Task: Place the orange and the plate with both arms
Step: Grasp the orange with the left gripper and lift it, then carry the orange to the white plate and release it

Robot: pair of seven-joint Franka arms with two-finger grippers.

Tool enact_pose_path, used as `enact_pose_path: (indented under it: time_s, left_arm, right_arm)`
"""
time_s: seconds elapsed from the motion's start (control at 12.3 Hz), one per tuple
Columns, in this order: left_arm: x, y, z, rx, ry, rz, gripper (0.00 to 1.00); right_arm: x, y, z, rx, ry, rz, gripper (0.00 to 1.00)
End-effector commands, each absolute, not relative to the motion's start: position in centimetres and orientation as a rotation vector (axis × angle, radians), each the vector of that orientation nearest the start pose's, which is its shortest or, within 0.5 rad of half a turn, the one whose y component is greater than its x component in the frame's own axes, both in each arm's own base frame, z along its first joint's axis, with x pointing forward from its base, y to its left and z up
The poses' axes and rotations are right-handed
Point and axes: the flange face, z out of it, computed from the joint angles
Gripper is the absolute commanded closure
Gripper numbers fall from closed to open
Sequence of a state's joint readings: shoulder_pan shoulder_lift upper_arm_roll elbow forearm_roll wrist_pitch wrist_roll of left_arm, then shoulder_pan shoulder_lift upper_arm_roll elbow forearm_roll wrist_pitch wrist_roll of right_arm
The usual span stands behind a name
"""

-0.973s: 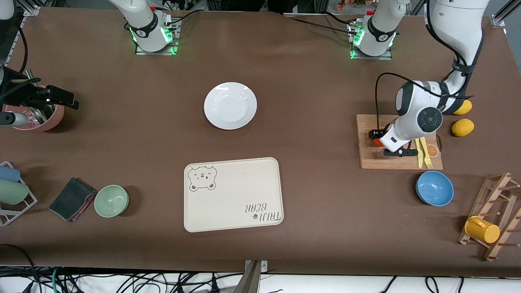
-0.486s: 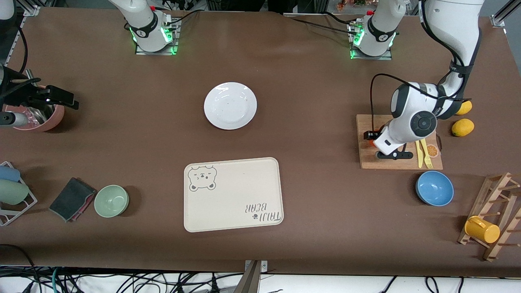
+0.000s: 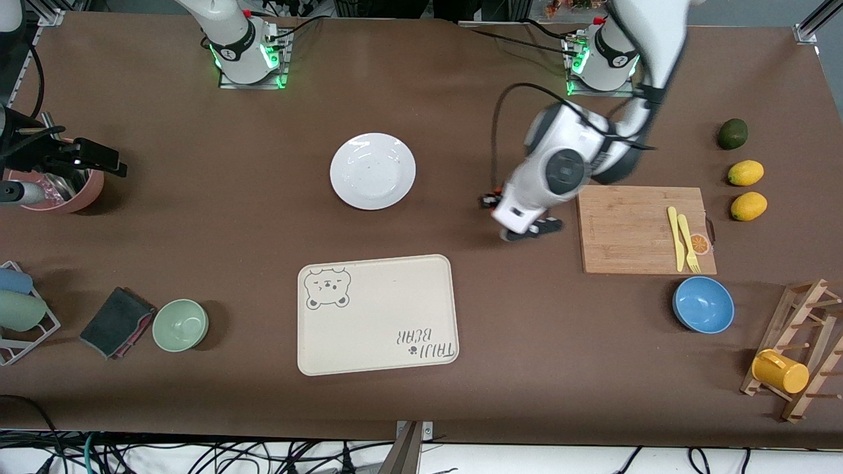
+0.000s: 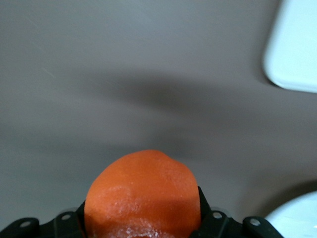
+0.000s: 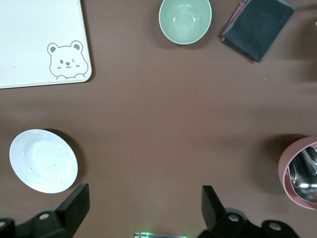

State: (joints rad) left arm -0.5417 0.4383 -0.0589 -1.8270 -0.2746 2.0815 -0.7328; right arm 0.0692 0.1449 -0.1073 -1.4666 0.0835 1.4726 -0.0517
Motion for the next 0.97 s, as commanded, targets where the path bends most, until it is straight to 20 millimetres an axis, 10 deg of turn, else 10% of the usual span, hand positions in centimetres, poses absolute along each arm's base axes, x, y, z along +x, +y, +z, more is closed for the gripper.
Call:
enact_pose_path:
  time_s: [0.0, 0.41, 0.65, 0.81, 0.89]
  left_arm:
    - [48.5, -46.4, 25.7, -3.102, -0.662, 0.568, 0.78]
    - [39.4, -60.7, 24.3, -3.120, -0.947, 0.483, 0.81]
    - [36.6, -63.4, 21.6, -3.199, -0.865, 0.341, 0.78]
    - [36.2, -63.4, 20.1, -3.190, -0.820, 0.304, 0.68]
    - [36.2, -63.4, 20.1, -3.193, -0.803, 0.291, 0.32]
  right_arm:
    - [58.1, -1.0, 58.7, -3.045, -0.042, 0.207, 0.00]
    - [58.1, -1.0, 58.7, -3.045, -0.045, 0.207, 0.00]
    - [58.1, -1.0, 58.7, -3.045, -0.045, 0.207, 0.00]
    - [58.1, -1.0, 58.7, -3.045, -0.045, 0.207, 0.00]
    - [58.1, -1.0, 58.7, -3.045, -0.045, 0.207, 0.00]
